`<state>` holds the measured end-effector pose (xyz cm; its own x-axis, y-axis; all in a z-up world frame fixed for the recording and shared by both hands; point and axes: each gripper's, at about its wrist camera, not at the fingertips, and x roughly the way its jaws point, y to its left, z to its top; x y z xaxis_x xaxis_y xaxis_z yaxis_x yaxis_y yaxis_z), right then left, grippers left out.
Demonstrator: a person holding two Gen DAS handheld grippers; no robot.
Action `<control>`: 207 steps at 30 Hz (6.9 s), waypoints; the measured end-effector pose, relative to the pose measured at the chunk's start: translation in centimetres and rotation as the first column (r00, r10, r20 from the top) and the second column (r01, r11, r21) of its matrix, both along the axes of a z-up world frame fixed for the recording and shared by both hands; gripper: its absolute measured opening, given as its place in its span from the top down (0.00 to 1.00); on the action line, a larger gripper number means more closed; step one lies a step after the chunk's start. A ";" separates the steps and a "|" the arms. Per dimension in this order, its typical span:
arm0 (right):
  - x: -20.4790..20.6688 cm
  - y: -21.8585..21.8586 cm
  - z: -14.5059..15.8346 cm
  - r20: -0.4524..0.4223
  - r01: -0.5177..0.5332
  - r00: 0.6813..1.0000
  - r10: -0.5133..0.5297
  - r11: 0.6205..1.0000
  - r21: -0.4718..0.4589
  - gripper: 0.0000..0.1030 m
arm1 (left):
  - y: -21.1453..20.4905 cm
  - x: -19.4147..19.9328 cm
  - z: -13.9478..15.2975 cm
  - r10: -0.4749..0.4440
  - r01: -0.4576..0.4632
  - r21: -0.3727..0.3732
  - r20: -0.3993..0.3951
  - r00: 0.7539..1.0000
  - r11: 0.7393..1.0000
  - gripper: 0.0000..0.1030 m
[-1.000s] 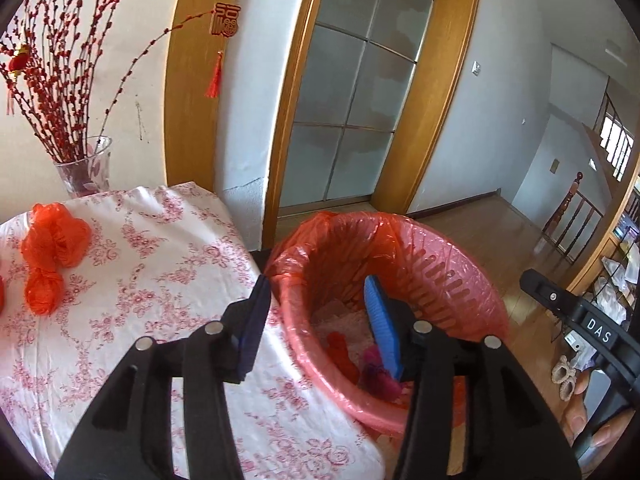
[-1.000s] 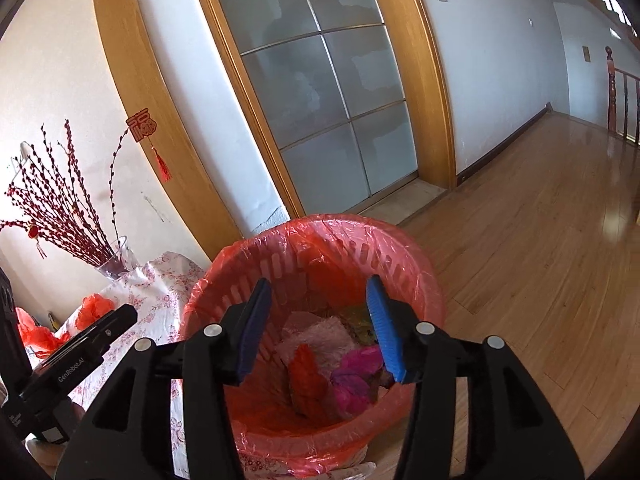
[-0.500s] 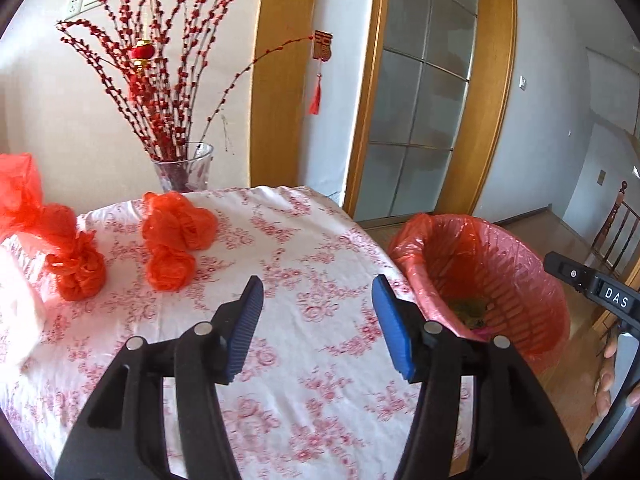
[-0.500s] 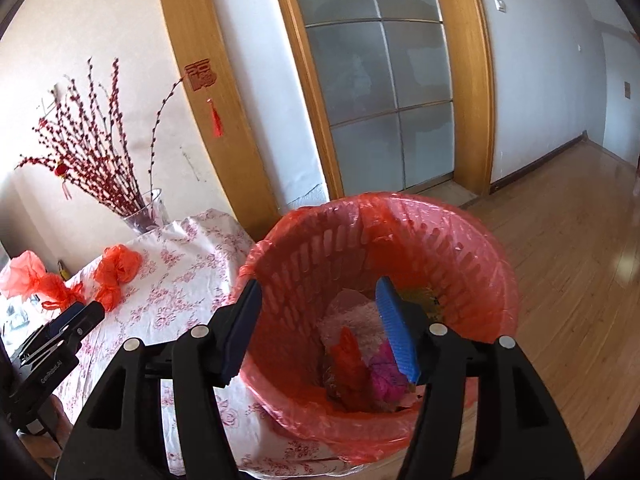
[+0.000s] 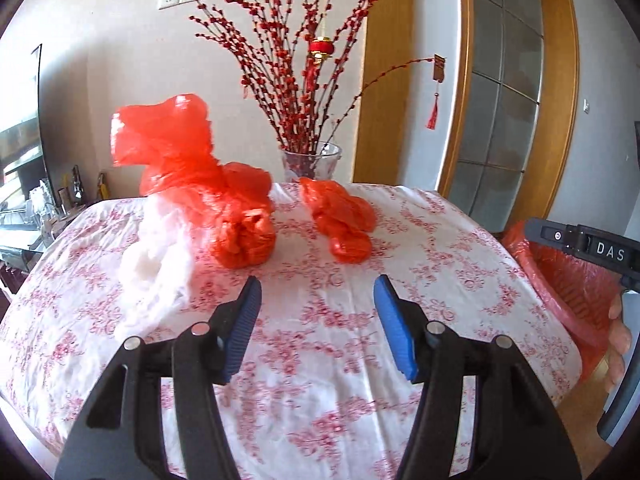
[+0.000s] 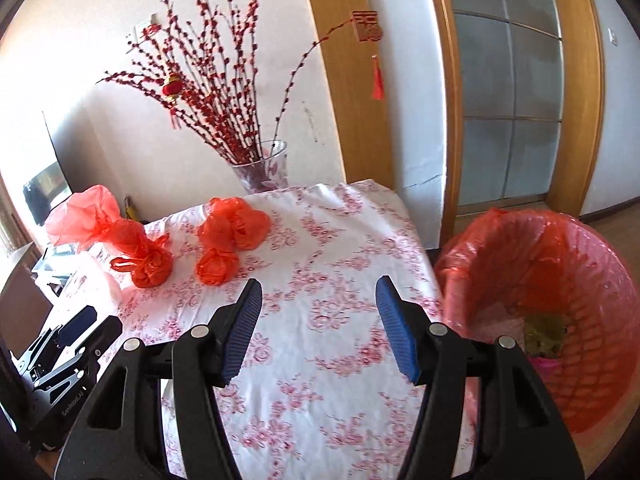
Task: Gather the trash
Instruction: 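Grasp the large red bag with the right tool, then grasp the white bag with the left tool while the right tool carries the red bag toward the bin, then drop the red bag and white bag into the bin from both tools, then grasp an orange bag with the left tool while the right tool grasps another orange bag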
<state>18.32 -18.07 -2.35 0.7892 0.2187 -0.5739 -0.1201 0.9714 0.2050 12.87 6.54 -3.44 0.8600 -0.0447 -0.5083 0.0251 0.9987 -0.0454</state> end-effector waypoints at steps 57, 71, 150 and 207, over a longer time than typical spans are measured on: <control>5.3 13.3 3.3 0.105 -0.202 0.975 0.198 0.979 0.031 0.90 | 15.4 -4.4 -0.2 0.283 -0.281 -0.062 0.021 0.959 0.958 0.44; 2.3 3.0 1.4 0.050 0.003 0.999 -0.007 0.997 0.072 0.90 | 12.5 3.9 1.4 0.135 -0.138 -0.077 -0.044 0.990 0.987 0.32; -10.3 -25.6 -0.7 -0.013 0.597 0.800 -0.600 0.792 0.132 0.87 | -29.8 6.3 3.8 -0.606 0.573 -0.271 -0.049 0.794 0.773 0.82; -4.6 -9.9 0.1 0.019 0.341 0.940 -0.341 0.939 -0.042 0.32 | 6.2 13.8 -0.2 0.137 -0.138 0.010 -0.169 0.976 0.990 0.36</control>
<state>13.74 -27.92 -2.27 0.8186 -0.0899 -0.5673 0.2177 0.9625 0.1617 26.63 12.78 -3.63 0.7597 0.0671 -0.6467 -0.1207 0.9919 -0.0388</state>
